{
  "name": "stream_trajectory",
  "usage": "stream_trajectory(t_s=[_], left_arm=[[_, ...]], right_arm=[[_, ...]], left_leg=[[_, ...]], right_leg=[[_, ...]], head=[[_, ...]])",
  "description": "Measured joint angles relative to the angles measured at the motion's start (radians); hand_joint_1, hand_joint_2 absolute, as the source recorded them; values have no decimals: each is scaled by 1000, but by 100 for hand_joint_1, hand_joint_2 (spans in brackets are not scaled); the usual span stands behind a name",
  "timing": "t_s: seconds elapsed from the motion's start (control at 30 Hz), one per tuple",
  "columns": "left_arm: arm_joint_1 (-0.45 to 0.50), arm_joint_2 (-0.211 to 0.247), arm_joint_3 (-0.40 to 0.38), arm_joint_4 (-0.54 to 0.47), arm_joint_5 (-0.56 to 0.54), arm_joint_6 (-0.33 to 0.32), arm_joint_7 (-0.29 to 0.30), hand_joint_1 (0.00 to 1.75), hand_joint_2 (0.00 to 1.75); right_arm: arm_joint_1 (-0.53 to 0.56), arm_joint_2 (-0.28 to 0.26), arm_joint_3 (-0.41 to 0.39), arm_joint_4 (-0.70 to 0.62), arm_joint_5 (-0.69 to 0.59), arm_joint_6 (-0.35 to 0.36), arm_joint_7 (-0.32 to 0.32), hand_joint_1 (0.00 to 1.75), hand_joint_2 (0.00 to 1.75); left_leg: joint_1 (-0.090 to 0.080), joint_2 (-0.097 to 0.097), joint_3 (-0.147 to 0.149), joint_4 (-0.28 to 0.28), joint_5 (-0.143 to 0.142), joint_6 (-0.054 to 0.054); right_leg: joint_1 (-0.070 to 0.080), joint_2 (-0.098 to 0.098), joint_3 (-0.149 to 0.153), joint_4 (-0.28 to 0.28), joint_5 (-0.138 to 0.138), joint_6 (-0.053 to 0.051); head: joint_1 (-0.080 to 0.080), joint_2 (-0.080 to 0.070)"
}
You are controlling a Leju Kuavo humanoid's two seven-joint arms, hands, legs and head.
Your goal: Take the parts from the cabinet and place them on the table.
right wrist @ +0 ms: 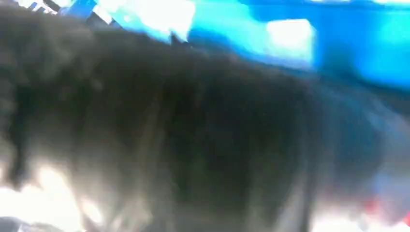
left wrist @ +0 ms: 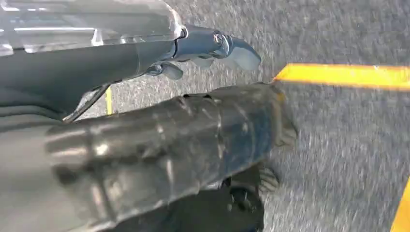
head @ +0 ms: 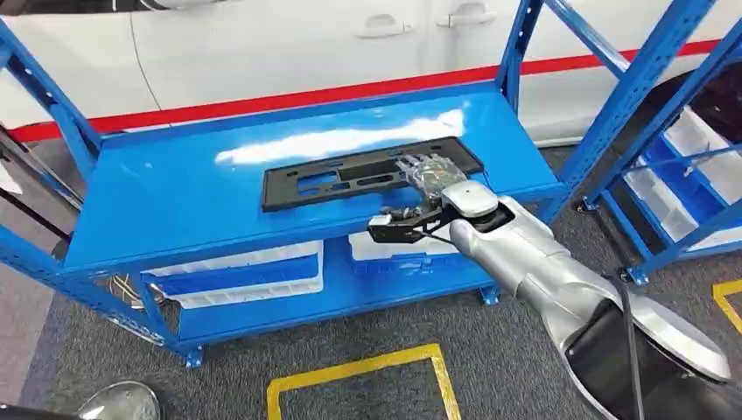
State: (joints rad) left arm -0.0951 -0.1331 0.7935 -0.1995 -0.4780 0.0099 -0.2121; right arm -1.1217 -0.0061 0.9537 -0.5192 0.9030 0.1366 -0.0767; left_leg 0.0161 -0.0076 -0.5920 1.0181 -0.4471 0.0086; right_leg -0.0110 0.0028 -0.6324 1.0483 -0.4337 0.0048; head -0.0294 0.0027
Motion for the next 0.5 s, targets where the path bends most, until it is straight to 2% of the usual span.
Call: stream_trajectory(t_s=[0.03,0.07,0.1,0.13,0.2,0.23,0.27,0.3,0.37,0.4,0.43,0.5], left_arm=[[-1,0,0,0,-2,0,0,0,0],[-1,0,0,0,-2,0,0,0,0],[0,0,0,0,-3,0,0,0,0],[0,-2,0,0,-3,0,0,0,0],[-2,-2,1,0,-5,0,-2,0,0],[-2,-2,1,0,-6,0,-2,0,0],[-1,-2,1,0,-6,0,-2,0,0],[0,-2,1,0,-7,0,-1,0,0],[5,-2,1,0,-10,2,3,0,0],[6,-1,2,0,-10,2,3,0,0],[5,-1,2,0,-10,3,3,0,0],[3,-1,2,0,-11,3,3,0,0]], right_arm=[[1,0,0,0,0,0,0,0,0],[2,3,0,0,0,0,0,0,0],[1,6,0,0,0,0,0,0,0],[0,13,2,0,0,1,0,0,0],[5,22,12,0,0,5,0,0,0],[11,22,16,0,0,5,-2,0,0],[15,23,17,0,-2,6,-2,0,0],[17,23,17,0,-3,6,-2,0,0],[17,23,17,0,-5,6,-5,0,0],[17,23,17,0,-6,6,-6,0,0],[16,23,17,0,-6,6,-7,0,0],[18,22,17,0,-6,7,-7,0,0]], left_leg=[[1,0,3,-2,0,-6],[4,1,0,-2,-7,-13],[5,2,-1,19,-20,-17],[6,2,-26,74,-48,-20],[6,2,-111,236,-115,-25],[6,2,-148,297,-127,-27],[6,2,-160,307,-115,-26],[5,2,-150,273,-83,-23],[4,2,-71,96,19,-9],[0,2,-37,17,42,1],[-5,4,-23,1,27,5],[-9,1,-24,1,27,7]], right_leg=[[1,1,1,-2,1,-6],[-8,0,7,-11,5,-16],[-8,1,13,-16,4,-21],[-8,2,15,-16,3,-29],[-4,2,19,-16,-2,-36],[-2,2,21,-16,-4,-37],[0,2,24,-16,-6,-37],[2,2,27,-15,-8,-37],[5,4,37,-15,-15,-35],[6,4,41,-15,-18,-34],[13,4,39,-13,-22,-28],[7,4,39,-15,-22,-19]], head=[[0,0],[0,0],[0,0],[-1,0],[0,0],[-1,0],[-1,0],[-1,0],[-1,0],[-1,0],[0,0],[0,0]])
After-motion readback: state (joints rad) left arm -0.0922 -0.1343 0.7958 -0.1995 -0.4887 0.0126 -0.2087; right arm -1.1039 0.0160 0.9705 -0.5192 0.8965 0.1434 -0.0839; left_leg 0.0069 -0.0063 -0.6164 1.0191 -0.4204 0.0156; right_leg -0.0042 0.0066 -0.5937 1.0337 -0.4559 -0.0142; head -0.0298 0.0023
